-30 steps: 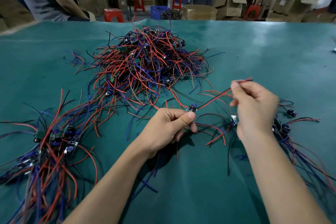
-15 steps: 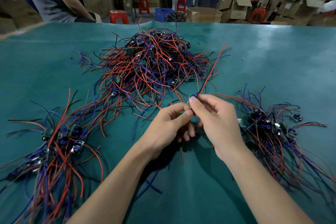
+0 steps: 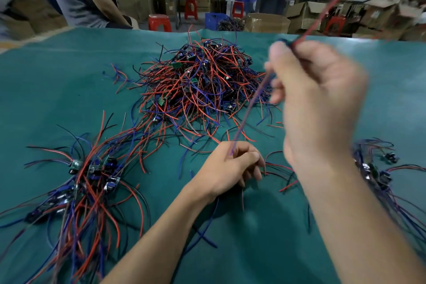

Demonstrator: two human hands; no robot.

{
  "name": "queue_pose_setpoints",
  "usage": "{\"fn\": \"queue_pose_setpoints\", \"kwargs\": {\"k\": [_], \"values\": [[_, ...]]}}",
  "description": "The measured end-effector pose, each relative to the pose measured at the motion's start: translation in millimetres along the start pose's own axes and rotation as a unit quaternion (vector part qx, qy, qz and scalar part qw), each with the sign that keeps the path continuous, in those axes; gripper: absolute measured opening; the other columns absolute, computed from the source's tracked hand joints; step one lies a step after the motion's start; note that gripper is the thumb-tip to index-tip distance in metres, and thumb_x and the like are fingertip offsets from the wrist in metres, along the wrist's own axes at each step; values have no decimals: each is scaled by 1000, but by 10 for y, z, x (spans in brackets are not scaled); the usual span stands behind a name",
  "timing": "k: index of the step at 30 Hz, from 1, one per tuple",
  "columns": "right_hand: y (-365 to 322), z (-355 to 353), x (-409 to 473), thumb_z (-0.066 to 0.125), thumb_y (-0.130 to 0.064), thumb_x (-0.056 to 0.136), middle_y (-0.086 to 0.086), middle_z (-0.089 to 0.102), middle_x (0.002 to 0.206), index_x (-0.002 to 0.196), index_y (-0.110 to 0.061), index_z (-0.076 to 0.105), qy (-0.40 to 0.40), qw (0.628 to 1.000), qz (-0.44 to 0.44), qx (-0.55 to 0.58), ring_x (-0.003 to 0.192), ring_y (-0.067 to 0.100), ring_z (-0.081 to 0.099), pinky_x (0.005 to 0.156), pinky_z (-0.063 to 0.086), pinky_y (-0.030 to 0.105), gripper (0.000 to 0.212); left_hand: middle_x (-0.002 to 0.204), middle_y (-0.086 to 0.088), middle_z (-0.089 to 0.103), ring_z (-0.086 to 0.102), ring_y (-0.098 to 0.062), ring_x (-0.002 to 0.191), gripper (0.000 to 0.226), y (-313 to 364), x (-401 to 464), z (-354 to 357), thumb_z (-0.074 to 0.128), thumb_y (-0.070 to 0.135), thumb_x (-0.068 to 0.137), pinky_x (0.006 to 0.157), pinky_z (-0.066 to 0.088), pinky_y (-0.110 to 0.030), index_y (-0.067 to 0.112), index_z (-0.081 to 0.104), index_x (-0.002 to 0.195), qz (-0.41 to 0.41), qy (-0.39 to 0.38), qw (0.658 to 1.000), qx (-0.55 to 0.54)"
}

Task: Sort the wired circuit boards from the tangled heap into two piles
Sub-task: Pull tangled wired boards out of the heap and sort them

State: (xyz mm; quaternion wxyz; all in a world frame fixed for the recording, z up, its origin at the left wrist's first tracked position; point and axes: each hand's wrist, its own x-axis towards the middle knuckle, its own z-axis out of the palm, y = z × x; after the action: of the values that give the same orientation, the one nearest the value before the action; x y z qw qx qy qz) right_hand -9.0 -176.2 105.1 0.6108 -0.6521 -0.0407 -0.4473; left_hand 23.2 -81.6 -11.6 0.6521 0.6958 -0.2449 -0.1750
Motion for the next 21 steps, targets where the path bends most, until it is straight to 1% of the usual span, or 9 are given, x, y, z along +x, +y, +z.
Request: {"fn": "queue_pose_setpoints", "kwargs": {"k": [2, 4, 6, 9, 11, 12, 14, 17, 21], "values": [[-154, 451, -175, 75, -33, 83, 9, 73, 67, 66, -15, 72, -126, 990, 67, -1, 53, 25, 60, 56, 55, 45, 24, 62, 6, 66, 52, 4, 48, 22, -41, 9, 29, 62, 5, 81, 50, 43, -13, 17, 70, 65, 6, 37, 999, -7], [-232, 875, -426, 78, -37, 83, 15, 70, 65, 67, -5, 72, -244, 961, 127, -8, 60, 38, 65, 58, 57, 55, 37, 67, -10, 62, 53, -2, 48, 17, -71, 27, 35, 64, 1, 90, 52, 43, -18, 9, 67, 76, 9, 64, 998, -21], [-254, 1164, -627, 79, -44, 85, 14, 70, 61, 67, -3, 72, -343, 926, 154, -44, 61, 37, 68, 62, 60, 53, 46, 60, -9, 62, 52, -3, 42, 19, -65, 58, 11, 56, 2, 96, 45, 39, -15, 6, 65, 80, -10, 37, 999, -4], [-90, 1330, -651, 73, -60, 84, 8, 72, 68, 71, -11, 73, -439, 870, 112, -193, 75, 33, 70, 75, 61, 41, 51, 56, -2, 63, 54, -2, 44, 21, -44, 63, -30, 54, -3, 96, 46, 42, -14, 6, 64, 80, -23, 29, 999, 2], [133, 1288, -459, 68, -58, 84, 4, 73, 77, 72, -18, 72, -429, 856, 78, -278, 83, 31, 69, 81, 58, 35, 42, 68, -6, 66, 57, -6, 57, 15, -91, 49, -41, 57, -7, 93, 60, 52, -23, 4, 64, 86, -27, 35, 999, 32], [252, 1222, -314, 67, -51, 83, 4, 74, 81, 74, -20, 73, -403, 860, 76, -303, 85, 31, 69, 81, 57, 32, 33, 73, -2, 67, 57, -1, 61, 20, -95, 27, -46, 58, -8, 90, 65, 54, -23, 11, 64, 85, -25, 42, 997, 61], [511, 1029, 10, 63, -37, 80, 6, 76, 93, 85, -24, 76, -316, 870, 83, -368, 90, 32, 69, 78, 51, 28, 19, 63, 11, 63, 52, 4, 51, 34, -56, -14, -32, 54, -7, 86, 52, 47, -14, 24, 60, 73, -3, 41, 997, 67], [943, 682, 399, 61, -20, 84, 16, 72, 114, 104, -19, 76, -234, 840, 123, -473, 106, 39, 67, 88, 52, 36, 26, 60, -2, 63, 49, -5, 48, 24, 36, -8, -7, 52, -3, 93, 43, 42, -17, 13, 63, 78, -9, 14, 1000, 23], [1382, 425, 493, 60, -8, 90, 15, 65, 129, 118, -29, 71, -351, 764, 124, -526, 114, 39, 63, 96, 55, 43, 36, 60, -3, 65, 51, -8, 49, 23, 13, 6, -7, 55, 2, 95, 43, 42, -18, 15, 62, 78, -16, 20, 1000, 17]]}}
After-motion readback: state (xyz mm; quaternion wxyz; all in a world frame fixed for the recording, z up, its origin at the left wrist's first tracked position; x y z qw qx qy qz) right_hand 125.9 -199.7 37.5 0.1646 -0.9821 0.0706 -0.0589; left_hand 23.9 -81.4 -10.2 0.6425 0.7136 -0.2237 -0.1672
